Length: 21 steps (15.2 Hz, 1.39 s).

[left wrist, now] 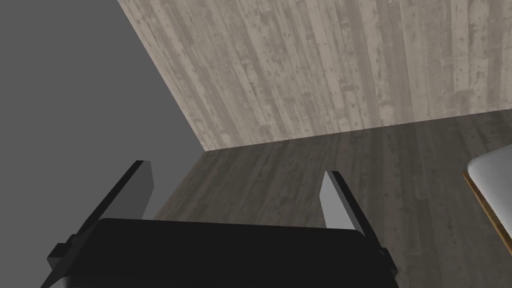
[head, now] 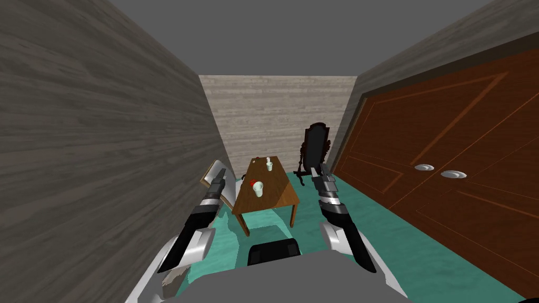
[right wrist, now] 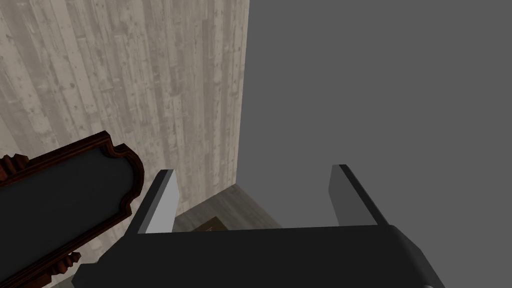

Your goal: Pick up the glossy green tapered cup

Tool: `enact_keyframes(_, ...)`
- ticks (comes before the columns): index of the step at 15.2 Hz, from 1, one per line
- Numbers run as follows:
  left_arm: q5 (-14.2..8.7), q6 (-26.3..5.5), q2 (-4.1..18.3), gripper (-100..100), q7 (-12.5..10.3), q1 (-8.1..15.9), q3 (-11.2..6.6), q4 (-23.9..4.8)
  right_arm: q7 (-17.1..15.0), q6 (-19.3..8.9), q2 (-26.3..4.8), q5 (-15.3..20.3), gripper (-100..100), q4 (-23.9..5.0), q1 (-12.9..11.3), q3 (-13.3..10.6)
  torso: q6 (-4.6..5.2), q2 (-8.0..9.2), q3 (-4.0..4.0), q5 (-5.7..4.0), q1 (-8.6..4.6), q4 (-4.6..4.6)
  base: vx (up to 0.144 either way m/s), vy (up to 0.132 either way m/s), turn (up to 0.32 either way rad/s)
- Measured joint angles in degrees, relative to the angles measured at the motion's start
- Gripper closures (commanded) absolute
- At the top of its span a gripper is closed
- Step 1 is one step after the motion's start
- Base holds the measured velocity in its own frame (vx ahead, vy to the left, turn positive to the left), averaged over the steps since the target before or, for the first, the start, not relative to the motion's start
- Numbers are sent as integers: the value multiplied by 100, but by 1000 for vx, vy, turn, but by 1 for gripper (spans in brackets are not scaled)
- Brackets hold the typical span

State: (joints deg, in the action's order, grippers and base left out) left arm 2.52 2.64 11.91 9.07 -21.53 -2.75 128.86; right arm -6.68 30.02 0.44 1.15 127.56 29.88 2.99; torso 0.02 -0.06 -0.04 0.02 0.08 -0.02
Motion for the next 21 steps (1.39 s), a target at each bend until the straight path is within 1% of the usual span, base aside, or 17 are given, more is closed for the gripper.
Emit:
enact_keyframes(2,-17,-196,42,-100,-4,100,-9,-102,0,0,0,0,0,0,0,0,0,0,0,0,-1,0,6,15,-108)
enact_keyframes(4,-24,-361,60,-100,-1,130,1,-181,0,0,0,0,0,0,0,0,-1,1,1,0,-1,0,5,13,-89)
enact_keyframes(6,-40,-573,95,-100,-1,226,1,-290,0,0,0,0,0,0,0,0,0,0,0,0,-1,0,5,13,-91)
enact_keyframes(8,-48,-787,111,-100,1,294,8,-339,0,0,0,0,0,0,0,0,1,1,0,-1,-3,0,6,14,-133)
enact_keyframes(10,-106,-1025,205,-100,-26,413,-33,-504,0,0,0,0,0,0,0,0,2,-1,0,0,0,0,6,20,-170)
enact_keyframes(13,-95,-1373,182,-100,-7,539,1,-664,0,0,0,0,0,0,0,0,0,-1,0,0,0,0,6,19,-98)
enact_keyframes(15,-113,-1605,204,-100,-8,586,1,-720,0,0,0,0,0,0,0,0,-2,1,0,0,-1,0,4,14,-108)
enact_keyframes(17,-150,-1807,251,-100,-22,675,-12,-870,0,0,0,0,0,0,0,0,0,0,0,0,0,0,5,17,-98)
enact_keyframes(18,-167,-1908,273,-100,-30,703,-20,-897,0,0,0,0,0,0,0,0,-2,0,0,0,-1,0,5,15,-144)
enact_keyframes(21,-165,-2229,252,-100,-20,794,1,-1027,0,0,0,0,0,0,0,0,-2,1,1,0,-2,0,3,16,-120)
